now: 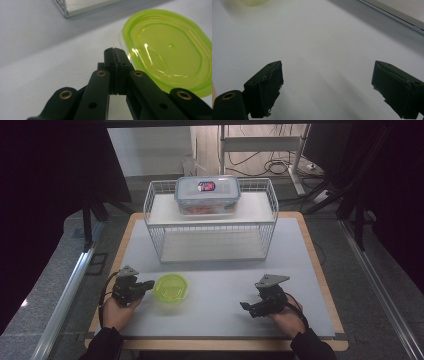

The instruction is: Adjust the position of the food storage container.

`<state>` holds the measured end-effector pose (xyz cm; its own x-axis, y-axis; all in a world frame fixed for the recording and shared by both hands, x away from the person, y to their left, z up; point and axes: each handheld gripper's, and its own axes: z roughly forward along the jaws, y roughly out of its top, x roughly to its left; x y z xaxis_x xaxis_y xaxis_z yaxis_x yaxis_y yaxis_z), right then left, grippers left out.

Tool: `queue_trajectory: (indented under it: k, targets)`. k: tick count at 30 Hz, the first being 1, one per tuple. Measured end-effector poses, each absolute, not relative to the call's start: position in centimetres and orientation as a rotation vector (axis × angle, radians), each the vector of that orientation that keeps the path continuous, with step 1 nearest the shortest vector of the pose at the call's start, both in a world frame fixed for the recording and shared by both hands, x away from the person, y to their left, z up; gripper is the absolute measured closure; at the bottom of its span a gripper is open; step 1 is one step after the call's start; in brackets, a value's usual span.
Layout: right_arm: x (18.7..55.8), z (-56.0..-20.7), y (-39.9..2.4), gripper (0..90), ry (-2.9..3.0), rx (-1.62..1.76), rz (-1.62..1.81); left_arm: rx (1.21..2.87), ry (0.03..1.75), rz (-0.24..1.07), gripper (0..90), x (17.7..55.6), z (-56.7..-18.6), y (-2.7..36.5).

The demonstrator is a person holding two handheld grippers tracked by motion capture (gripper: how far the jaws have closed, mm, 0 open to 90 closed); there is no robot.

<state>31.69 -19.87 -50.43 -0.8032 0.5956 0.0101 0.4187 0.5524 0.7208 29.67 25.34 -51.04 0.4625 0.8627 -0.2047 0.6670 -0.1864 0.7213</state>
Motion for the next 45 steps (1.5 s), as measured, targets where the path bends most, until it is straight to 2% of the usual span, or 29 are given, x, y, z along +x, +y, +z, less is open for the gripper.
queue_trajectory:
  k: [4,15,45]
  targets:
    - [31.7,-50.4,-19.8,10.2,2.552,0.85,1.095,1.937,1.3,0.3,89.8,29.9,-51.4,26.0]
    - [31.7,-50.5,-19.8,10.2,2.552,0.845,1.095,2.073,1.244,0.153,89.8,30.7,-53.1,24.1]
    - [32.1,-50.8,-20.2,10.1,2.562,0.887,1.085,2.239,1.022,0.096,89.8,30.3,-53.1,16.5]
